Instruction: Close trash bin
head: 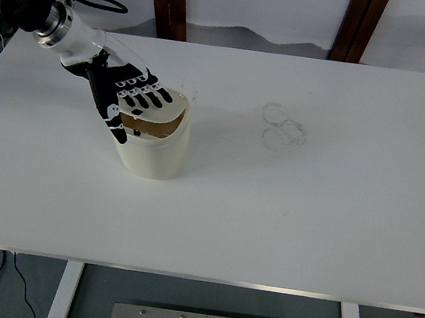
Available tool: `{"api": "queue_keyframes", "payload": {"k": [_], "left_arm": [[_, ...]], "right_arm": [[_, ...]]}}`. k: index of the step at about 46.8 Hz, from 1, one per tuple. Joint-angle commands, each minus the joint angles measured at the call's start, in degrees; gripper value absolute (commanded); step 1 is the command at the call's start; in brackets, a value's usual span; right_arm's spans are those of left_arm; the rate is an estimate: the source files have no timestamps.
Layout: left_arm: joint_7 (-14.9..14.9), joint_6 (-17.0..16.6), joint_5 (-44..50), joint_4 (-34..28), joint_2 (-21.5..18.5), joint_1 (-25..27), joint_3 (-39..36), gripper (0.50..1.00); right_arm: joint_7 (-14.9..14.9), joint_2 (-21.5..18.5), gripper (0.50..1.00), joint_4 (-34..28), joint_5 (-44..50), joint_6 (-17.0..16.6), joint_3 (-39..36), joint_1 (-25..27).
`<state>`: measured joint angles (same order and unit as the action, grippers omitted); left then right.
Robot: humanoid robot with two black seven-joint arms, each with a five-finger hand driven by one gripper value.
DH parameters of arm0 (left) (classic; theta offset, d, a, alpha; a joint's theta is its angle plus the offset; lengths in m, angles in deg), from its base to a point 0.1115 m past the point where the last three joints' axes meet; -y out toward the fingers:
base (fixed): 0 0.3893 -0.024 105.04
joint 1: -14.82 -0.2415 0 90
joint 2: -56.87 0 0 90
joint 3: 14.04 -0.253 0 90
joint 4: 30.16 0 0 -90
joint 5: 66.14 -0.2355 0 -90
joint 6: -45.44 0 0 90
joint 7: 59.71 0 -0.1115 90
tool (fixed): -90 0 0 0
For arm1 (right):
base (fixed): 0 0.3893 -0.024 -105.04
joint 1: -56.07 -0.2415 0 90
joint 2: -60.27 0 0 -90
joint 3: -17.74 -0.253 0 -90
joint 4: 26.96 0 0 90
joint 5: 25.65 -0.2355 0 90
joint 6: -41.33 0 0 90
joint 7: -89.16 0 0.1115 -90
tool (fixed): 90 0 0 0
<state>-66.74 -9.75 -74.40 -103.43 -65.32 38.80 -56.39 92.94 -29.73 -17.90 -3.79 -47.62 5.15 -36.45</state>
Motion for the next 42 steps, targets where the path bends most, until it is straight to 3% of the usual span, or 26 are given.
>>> {"api": "queue_keyframes", "payload": {"k": [1,42], "left_arm": [[0.0,0.0,0.0,0.0,0.0,-0.1,0.0,1.0],[0.0,-0.5,0.0,-0.2,-1.0,-2.3,-0.4,1.0]], "right_arm": [[0.0,0.0,0.995,0.0,0.0,0.0,-0.1,0.1],[0.0,0.0,0.995,0.0,-0.1,0.0,-0.1,0.1]]}}
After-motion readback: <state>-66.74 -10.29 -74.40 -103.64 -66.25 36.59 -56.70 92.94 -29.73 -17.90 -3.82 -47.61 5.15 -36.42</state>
